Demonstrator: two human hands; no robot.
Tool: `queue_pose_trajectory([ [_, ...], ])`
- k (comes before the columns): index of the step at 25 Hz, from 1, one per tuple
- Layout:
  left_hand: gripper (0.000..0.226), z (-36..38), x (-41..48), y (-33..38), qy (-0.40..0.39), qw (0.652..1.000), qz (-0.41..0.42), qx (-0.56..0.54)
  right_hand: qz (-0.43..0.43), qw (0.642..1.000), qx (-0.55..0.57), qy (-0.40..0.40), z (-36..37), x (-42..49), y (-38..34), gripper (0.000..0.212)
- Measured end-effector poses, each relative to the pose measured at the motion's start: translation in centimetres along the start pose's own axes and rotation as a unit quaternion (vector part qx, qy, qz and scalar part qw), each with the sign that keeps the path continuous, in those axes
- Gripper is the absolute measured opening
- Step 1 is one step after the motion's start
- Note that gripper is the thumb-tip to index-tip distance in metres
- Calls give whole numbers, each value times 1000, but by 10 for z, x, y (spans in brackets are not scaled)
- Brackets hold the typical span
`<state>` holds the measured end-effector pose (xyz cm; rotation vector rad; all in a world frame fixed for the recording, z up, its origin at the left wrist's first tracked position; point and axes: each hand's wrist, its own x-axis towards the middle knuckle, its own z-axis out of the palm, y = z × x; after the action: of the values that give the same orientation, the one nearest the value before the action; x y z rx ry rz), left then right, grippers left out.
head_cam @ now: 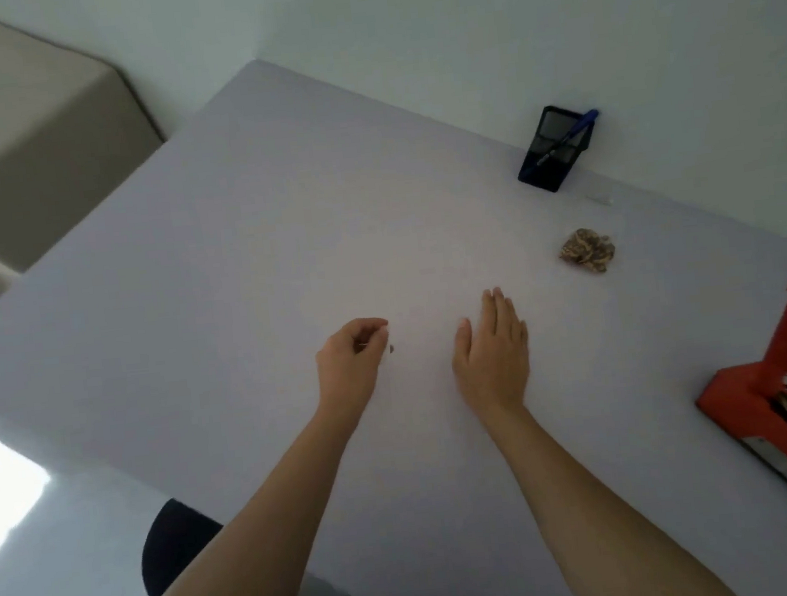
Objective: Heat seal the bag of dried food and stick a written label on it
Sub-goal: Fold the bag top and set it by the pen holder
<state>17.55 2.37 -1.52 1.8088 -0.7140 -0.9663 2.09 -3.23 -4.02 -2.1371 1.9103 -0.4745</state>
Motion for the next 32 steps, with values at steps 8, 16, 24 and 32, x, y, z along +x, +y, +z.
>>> queue_pose_trajectory([
  [8,12,-227,-63,-80,39,998,4,-47,-83,987,138,-19,56,-196,-195,55],
  [16,25,-320,-95,-219,149,975,-146,-79,-231,949,67,-201,162,-308,-229,58],
  [24,9,-308,-36,-460,166,956,-241,24,-273,895,-88,-341,397,-323,-154,75],
  [32,8,-268,14,-621,120,958,-240,105,-260,880,-193,-348,535,-346,-74,69],
])
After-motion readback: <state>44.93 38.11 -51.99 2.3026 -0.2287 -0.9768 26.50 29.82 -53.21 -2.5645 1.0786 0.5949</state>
